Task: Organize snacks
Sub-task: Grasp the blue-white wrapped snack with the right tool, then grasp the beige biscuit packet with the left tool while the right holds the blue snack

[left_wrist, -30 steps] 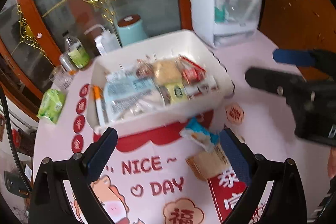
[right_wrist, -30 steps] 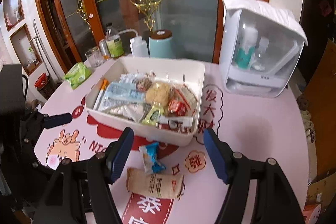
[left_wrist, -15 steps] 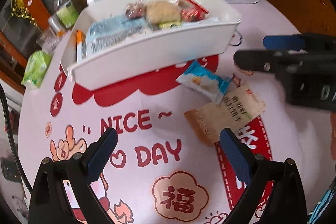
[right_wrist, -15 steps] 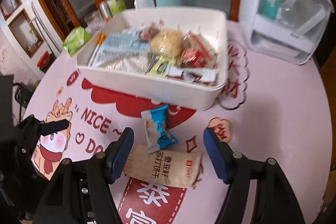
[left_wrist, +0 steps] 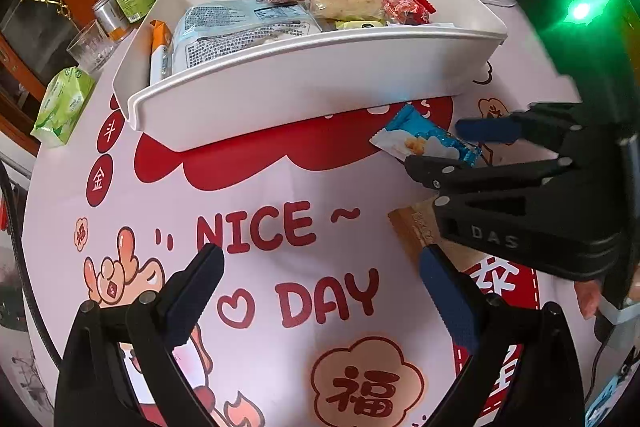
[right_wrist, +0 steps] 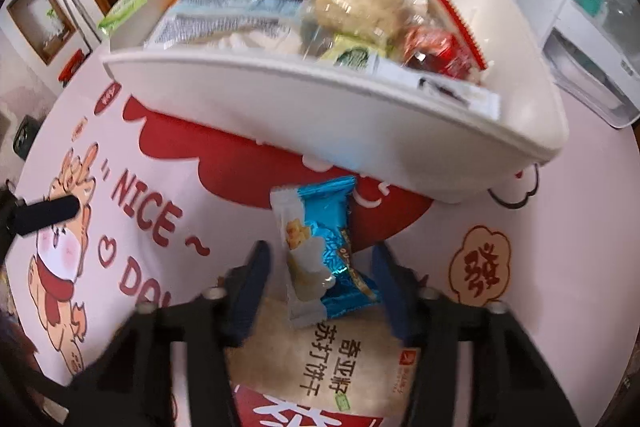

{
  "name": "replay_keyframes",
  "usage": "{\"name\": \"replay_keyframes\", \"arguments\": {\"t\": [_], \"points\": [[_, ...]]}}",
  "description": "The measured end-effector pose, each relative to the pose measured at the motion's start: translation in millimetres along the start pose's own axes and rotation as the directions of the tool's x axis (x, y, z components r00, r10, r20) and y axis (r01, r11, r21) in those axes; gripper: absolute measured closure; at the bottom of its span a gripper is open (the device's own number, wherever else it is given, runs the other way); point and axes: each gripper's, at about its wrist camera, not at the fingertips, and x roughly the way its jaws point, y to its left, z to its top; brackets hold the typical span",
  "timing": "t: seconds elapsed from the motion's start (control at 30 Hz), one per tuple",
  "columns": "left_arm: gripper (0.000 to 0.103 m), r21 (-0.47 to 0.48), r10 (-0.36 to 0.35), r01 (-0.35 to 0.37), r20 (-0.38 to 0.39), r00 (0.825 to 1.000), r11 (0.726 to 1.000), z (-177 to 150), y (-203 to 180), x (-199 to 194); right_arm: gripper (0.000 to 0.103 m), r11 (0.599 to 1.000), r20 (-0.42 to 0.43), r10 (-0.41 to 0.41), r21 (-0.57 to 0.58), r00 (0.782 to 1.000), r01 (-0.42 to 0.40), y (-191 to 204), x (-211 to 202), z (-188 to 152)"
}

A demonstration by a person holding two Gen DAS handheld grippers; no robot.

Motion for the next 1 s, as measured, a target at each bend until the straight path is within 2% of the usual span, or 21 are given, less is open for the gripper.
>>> {"name": "replay_keyframes", "arguments": {"t": [0.17, 0.3, 0.47, 0.6, 0.73, 0.93, 1.0], "points": [[0.005, 0.038, -0.011, 0.011, -0.005, 1.000, 0.999, 6.1, -3.3, 3.8, 0.069, 1.000, 0.009, 0.009, 0.022, 1.000, -0.009, -8.9, 0.0, -4.7], [0.005, 0.084, -0.024, 0.025, -0.014, 1.000, 0.996, 11.5, -13.2, 9.1, 0.070, 0.997, 0.025, 0.007, 0.077, 1.000, -0.009, -30.6, -8.4, -14.5], [0.005, 0.206, -0.071, 0.081, -0.052, 0.996, 0.975, 18.3, -37.8, 20.1, 0.071, 0.982, 0.043, -0.017, 0.189, 0.999, 0.008, -73.0, -23.0, -35.8], [0.005, 0.347, -0.115, 0.145, -0.107, 0.988, 0.926, 21.5, -64.2, 31.5, 0.071, 0.960, 0.055, -0.017, 0.279, 0.998, 0.001, -101.7, -33.9, -56.2], [0.005, 0.494, -0.123, 0.182, -0.149, 0.981, 0.850, 23.7, -92.0, 42.5, 0.071, 0.938, 0.069, -0.010, 0.347, 0.998, -0.015, -121.8, -42.4, -72.5], [0.006, 0.579, -0.142, 0.254, -0.233, 0.962, 0.775, 34.8, -116.8, 63.5, 0.070, 0.920, 0.063, -0.005, 0.390, 0.998, -0.020, -123.4, -40.9, -92.0], [0.010, 0.595, -0.142, 0.266, -0.248, 0.958, 0.758, 37.8, -121.8, 68.1, 0.071, 0.919, 0.068, -0.009, 0.393, 0.998, -0.018, -120.3, -41.7, -94.0]]}}
